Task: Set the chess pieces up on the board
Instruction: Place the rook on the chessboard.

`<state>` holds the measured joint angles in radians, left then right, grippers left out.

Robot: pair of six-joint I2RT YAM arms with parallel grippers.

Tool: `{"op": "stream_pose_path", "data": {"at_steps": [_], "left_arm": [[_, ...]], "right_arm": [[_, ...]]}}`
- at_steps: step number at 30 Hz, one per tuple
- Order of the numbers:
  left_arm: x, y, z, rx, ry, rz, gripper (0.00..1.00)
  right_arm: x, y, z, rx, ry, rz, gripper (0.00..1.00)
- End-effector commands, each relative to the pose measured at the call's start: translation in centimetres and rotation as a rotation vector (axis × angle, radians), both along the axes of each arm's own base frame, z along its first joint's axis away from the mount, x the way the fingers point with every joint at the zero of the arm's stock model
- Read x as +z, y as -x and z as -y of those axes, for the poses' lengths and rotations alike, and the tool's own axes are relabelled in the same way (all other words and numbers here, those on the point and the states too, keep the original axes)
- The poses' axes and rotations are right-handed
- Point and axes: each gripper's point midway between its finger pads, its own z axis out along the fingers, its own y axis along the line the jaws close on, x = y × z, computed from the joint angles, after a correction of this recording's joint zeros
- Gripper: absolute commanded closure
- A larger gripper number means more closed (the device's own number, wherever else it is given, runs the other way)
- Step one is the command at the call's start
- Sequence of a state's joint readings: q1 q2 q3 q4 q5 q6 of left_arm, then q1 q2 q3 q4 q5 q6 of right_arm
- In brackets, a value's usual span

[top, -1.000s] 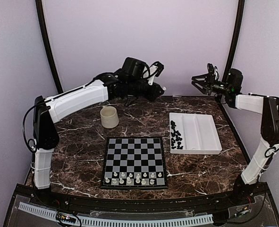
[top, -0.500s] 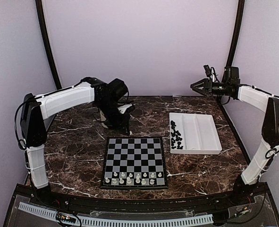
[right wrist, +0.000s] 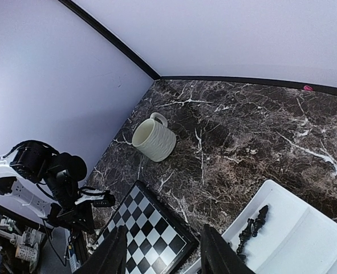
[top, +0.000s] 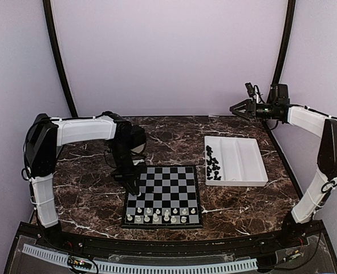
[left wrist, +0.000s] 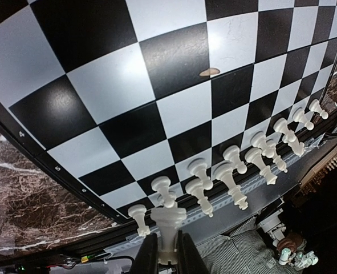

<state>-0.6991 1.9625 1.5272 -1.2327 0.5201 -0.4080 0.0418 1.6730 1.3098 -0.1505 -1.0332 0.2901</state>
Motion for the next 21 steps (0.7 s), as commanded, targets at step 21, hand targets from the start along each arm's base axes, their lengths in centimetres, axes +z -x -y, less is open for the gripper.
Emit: {"op": "stream_pose_path", "data": {"at_steps": [21], "left_arm": [[-2.4,-0.8,0.6,0.0,-0.036,-0.059,0.77]], "right_arm": [[1.6,1.0,-0.6,0.029,-0.02,0.053,0.55]]}}
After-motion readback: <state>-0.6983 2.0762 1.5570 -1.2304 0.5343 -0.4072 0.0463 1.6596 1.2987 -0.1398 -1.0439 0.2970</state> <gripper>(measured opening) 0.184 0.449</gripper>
